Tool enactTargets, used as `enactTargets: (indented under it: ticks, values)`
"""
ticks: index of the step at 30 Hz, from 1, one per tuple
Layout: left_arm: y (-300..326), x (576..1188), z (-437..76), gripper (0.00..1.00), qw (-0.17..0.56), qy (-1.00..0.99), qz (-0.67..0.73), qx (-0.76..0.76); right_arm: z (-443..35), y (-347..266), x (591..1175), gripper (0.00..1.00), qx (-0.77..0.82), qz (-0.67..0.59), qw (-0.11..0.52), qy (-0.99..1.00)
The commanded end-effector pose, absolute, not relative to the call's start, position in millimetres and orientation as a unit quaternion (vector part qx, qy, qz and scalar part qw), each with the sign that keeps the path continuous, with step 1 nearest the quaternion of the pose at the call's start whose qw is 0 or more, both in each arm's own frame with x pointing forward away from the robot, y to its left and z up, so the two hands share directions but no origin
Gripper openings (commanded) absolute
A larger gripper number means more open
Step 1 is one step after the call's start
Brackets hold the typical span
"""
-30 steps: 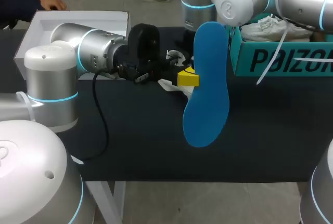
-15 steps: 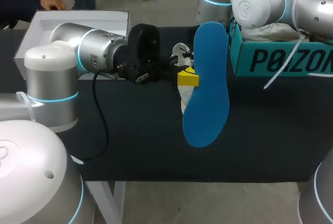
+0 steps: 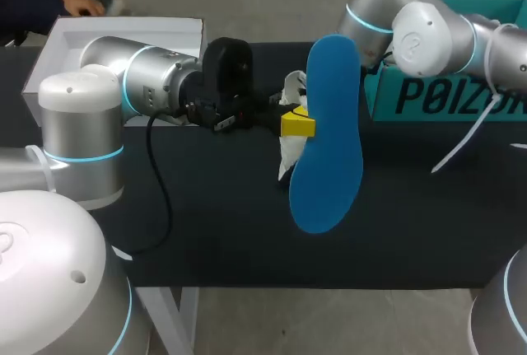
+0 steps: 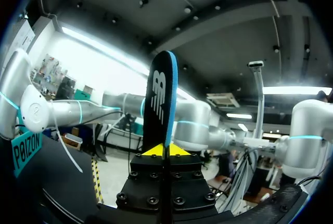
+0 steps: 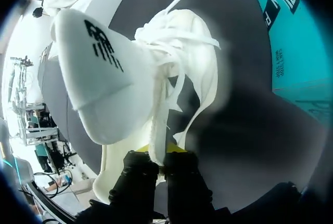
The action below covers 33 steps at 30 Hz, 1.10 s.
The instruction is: Take the shoe out of the shoebox, open the shoe tongue, remove and reinsert the insole, then place the shoe into the shoebox
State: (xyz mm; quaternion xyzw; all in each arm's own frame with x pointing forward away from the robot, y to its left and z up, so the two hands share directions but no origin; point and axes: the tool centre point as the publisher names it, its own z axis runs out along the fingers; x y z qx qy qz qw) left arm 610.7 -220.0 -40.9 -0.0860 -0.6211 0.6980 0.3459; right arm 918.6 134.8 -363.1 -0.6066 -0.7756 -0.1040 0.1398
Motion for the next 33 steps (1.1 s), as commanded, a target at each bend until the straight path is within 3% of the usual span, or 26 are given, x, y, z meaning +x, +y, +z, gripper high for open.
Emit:
enactTargets:
  ticks: [1, 11, 12, 13, 33]
  values:
    - [-221, 611, -41, 0.0, 0.346, -0.621, 0.698, -0.086, -366, 142, 924, 0.0, -0.6, -0.092, 0.143, -0.782]
    - [-221, 611, -41, 0.0, 0.346, -0.621, 0.698, -0.086, -388, 142, 926, 0.0, -0.609, -0.081, 0.153, -0.774]
    - [-221, 611, -41, 0.0, 0.346, -0.621, 0.698, -0.086, -389, 142, 926, 0.43, -0.61, -0.078, 0.16, -0.772]
    - [-221, 611, -41, 0.0, 0.346, -0.621, 0.698, -0.086, -388, 141, 925, 1.0, -0.613, -0.074, 0.163, -0.769]
    - [-221, 611, -41, 0.0, 0.346, -0.621, 0.698, -0.086, -314, 128, 913, 1.0, -0.602, -0.124, 0.151, -0.774]
